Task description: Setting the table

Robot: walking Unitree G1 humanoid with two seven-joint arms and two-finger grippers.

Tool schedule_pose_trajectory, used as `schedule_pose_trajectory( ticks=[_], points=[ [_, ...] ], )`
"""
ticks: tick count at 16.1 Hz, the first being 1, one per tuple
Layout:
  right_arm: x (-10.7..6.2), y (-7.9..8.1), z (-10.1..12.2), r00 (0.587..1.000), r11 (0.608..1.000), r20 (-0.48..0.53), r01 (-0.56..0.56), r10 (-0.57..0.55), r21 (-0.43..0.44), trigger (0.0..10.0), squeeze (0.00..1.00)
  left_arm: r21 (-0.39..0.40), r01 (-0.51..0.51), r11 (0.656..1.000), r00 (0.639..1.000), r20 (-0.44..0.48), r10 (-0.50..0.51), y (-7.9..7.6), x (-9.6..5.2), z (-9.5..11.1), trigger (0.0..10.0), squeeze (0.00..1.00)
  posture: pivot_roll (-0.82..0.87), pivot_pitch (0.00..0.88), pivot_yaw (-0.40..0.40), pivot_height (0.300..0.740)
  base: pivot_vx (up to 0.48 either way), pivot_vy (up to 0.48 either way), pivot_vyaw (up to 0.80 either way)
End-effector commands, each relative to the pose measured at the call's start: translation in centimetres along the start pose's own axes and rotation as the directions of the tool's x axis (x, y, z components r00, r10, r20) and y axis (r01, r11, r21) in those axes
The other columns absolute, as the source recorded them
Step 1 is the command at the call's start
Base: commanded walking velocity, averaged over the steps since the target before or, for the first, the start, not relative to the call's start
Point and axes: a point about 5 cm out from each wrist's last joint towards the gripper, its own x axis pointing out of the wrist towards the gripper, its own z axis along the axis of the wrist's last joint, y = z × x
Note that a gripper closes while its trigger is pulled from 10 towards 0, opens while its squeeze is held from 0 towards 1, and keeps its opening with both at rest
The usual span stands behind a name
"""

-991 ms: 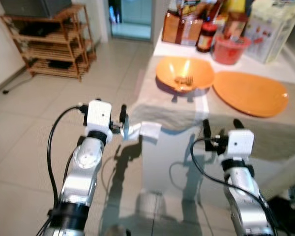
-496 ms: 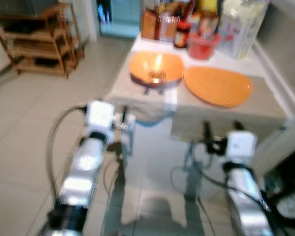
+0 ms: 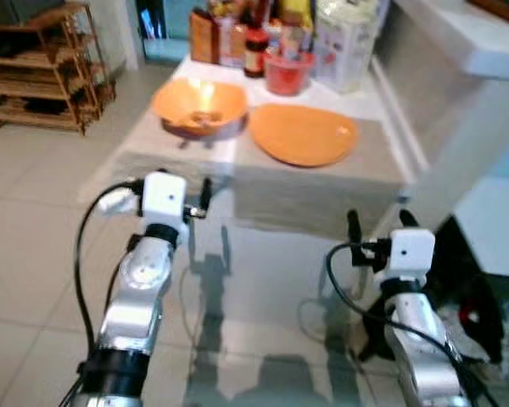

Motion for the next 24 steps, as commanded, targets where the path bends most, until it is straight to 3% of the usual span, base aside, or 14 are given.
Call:
schedule_pose_trajectory(
  ticks=[1,7,11,13,17,24],
  points=[
    [0.1,-0.8,0.0,1.0,1.0,-0.006,0.015,-0.015,-0.02,10.0,0.0,0.003,0.017,1.0,1.0,0.01,-0.017,-0.8,0.3,0.4,10.0,0.0,0.06,0.0,-0.024,0.74,0.0,0.0,0.0],
    [0.3,-0.8,1.0,0.998,0.999,0.06,0.023,-0.021,-0.026,10.0,0.0,0.007,0.004,1.0,1.0,0.028,-0.004,-0.8,0.4,0.6,10.0,0.0,0.06,0.0,-0.023,0.74,0.0,0.0,0.0],
    [1.2,-0.3,2.4,0.995,1.0,0.096,-0.001,0.0,0.01,10.0,0.0,0.005,-0.049,0.999,0.996,0.074,0.048,0.4,0.9,2.7,10.0,0.0,0.06,0.0,-0.02,0.74,0.0,0.0,0.0],
    [2.1,0.1,3.6,0.992,0.999,0.127,-0.019,0.015,0.032,10.0,0.0,0.021,-0.017,1.0,0.996,0.083,0.015,0.9,1.1,4.1,10.0,0.0,0.07,0.0,-0.022,0.74,0.0,0.0,0.0],
    [2.4,0.1,3.8,0.991,0.999,0.131,-0.02,0.015,0.037,10.0,0.0,0.021,0.027,0.999,0.994,0.101,-0.029,0.4,1.2,5.0,10.0,0.0,0.08,0.0,-0.02,0.74,0.0,0.0,0.0],
    [2.1,0.4,3.1,0.995,0.999,0.097,-0.039,0.035,0.036,10.0,0.0,0.007,0.015,1.0,0.992,0.123,-0.016,0.2,0.8,5.9,10.0,0.0,0.08,0.0,-0.027,0.74,0.467,0.0,0.0]
  ],
)
